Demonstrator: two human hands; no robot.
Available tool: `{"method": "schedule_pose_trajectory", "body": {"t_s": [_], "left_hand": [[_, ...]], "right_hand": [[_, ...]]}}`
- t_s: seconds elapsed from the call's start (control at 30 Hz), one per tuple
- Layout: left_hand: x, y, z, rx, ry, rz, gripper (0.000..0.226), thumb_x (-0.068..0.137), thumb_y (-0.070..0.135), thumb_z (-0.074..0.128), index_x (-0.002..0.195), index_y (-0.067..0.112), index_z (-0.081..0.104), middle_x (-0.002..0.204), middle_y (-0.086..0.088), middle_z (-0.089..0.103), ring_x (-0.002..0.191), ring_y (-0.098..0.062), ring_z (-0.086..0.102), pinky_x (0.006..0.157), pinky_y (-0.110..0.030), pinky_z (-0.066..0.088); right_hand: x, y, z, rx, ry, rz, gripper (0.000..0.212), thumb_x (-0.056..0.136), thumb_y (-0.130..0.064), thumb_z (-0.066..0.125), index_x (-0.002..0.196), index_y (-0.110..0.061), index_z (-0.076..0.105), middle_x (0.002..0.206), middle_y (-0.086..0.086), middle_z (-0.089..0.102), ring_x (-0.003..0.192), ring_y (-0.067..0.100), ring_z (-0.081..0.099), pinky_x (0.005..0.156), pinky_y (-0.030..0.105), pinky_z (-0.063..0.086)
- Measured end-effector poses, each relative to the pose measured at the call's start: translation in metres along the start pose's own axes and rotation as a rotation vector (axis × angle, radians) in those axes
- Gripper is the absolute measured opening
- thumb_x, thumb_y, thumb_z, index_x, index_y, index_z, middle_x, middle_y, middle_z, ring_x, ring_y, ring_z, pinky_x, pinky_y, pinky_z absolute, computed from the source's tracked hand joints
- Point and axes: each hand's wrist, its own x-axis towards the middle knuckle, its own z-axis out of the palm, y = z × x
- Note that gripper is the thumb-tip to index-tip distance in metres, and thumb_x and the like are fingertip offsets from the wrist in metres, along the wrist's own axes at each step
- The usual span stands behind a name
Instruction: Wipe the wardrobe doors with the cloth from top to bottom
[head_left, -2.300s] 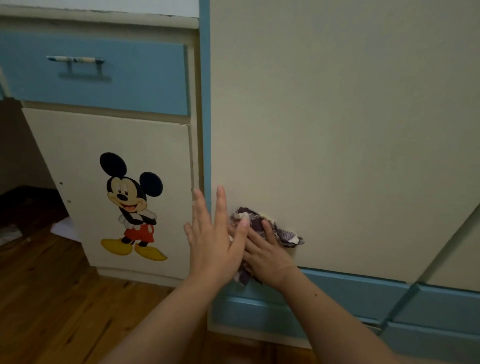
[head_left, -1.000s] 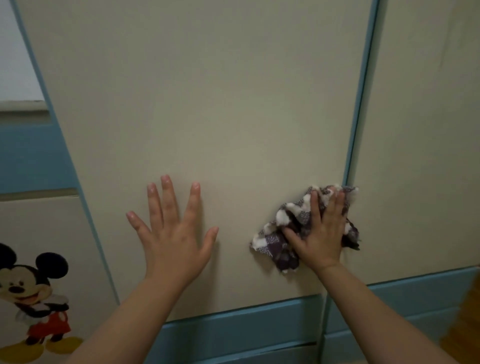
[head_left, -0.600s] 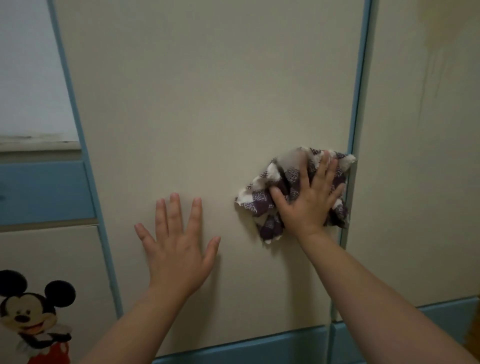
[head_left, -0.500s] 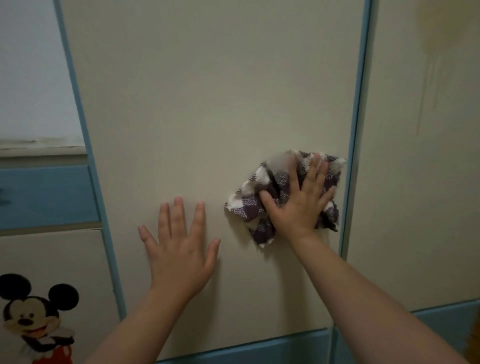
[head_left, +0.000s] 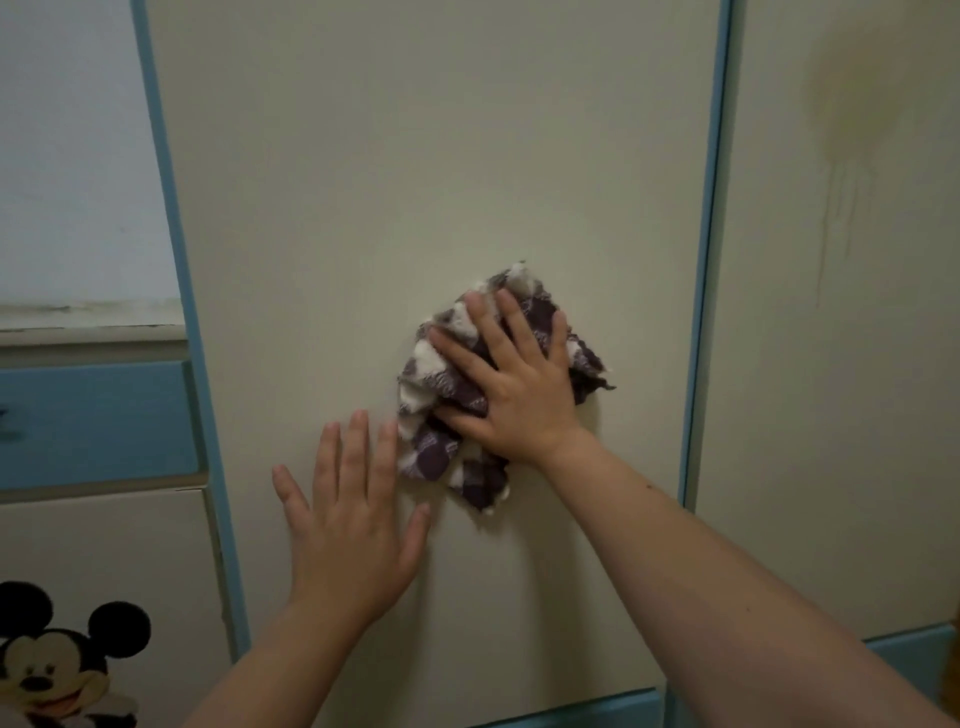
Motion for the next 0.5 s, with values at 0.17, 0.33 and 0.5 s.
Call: {"method": "schedule_pose_trajectory", "body": {"t_s": [0.17,0.33,0.5], "left_hand": [[0.023,0.008,-0.01,0.039,0.014,0.039,0.073,0.077,0.05,0.036,0.141,0.015,0.028,0.145,-0.022,0.032,0.133,-0.039,0.026,0.092,-0.074,0.021],[0.03,0.012,-0.01,0.029,-0.022,0.011,0.072,0.078,0.052,0.034,0.139,0.015,0.031,0.141,-0.022,0.04,0.131,-0.039,0.034,0.092,-0.074,0.022],[0.033,0.009,-0.014,0.028,-0.018,0.014,0.07,0.079,0.051,0.035,0.138,0.013,0.035,0.135,-0.022,0.048,0.122,-0.041,0.047,0.089,-0.074,0.025]], "right_hand": [[0.01,0.058,-0.019,0.015,-0.145,0.343,0.083,0.073,-0.075,0.034,0.145,-0.039,0.016,0.157,0.004,0.011,0.143,0.023,0.001,0.102,0.069,-0.003],[0.003,0.097,-0.032,0.062,-0.16,0.654,0.088,0.069,-0.078,0.026,0.144,-0.04,-0.003,0.158,0.005,-0.007,0.144,0.026,-0.011,0.109,0.063,0.005],[0.026,0.09,-0.032,0.082,-0.174,0.774,0.096,0.07,-0.083,0.028,0.147,-0.037,-0.004,0.157,0.008,-0.013,0.143,0.027,-0.015,0.111,0.062,0.002]]}}
